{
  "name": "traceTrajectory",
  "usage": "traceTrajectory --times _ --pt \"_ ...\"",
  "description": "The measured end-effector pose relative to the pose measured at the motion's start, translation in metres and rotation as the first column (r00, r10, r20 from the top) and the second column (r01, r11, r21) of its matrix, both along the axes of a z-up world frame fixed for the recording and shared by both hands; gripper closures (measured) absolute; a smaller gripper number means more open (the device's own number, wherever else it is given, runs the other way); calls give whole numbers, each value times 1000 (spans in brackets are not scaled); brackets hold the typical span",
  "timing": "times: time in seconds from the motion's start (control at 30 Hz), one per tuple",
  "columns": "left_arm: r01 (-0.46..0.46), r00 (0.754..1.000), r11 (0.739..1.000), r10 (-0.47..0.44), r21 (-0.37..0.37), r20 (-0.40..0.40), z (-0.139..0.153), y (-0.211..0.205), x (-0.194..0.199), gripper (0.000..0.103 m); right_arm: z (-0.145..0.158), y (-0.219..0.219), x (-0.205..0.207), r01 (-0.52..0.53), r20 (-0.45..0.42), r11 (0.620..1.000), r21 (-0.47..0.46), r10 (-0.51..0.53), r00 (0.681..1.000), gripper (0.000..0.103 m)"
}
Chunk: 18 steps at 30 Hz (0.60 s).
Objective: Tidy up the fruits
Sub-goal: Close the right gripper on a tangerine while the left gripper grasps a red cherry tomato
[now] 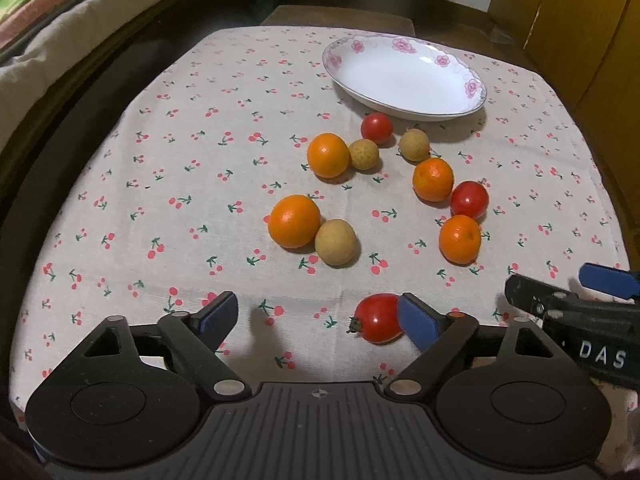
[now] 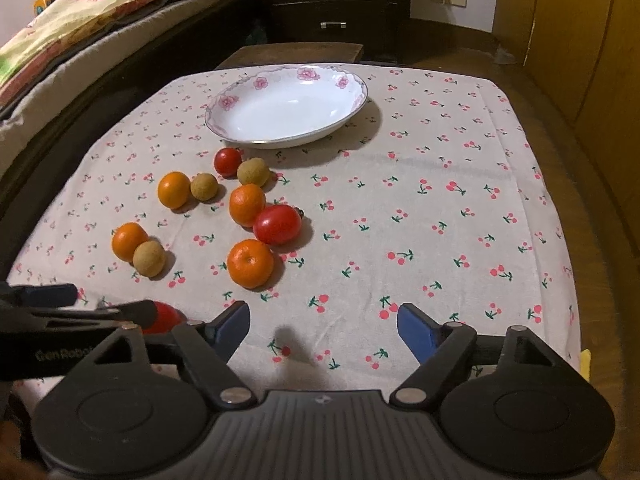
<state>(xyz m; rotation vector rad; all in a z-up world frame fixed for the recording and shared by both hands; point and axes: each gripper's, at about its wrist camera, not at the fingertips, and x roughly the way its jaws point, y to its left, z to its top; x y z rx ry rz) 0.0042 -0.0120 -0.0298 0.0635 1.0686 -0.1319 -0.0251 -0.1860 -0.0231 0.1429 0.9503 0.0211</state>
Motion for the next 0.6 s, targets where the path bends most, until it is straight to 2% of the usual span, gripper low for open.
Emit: traceTrajectory --times 0.17,0.37,0.5,0.6 --pt "7 1000 1000 -7 -10 9 2 0 -1 21 7 1 12 -35 6 999 13 35 999 31" --pt "26 1000 1000 -26 -5 13 2 -3 -3 19 1 20 35 -127 -10 992 2 127 992 35" --pt "27 1000 1000 -27 -12 9 -2 -4 -1 15 -14 25 51 -145 -58 989 24 146 988 47" --pt "38 999 999 -38 -16 0 -5 -8 1 14 -19 26 56 -159 -52 986 46 162 985 47"
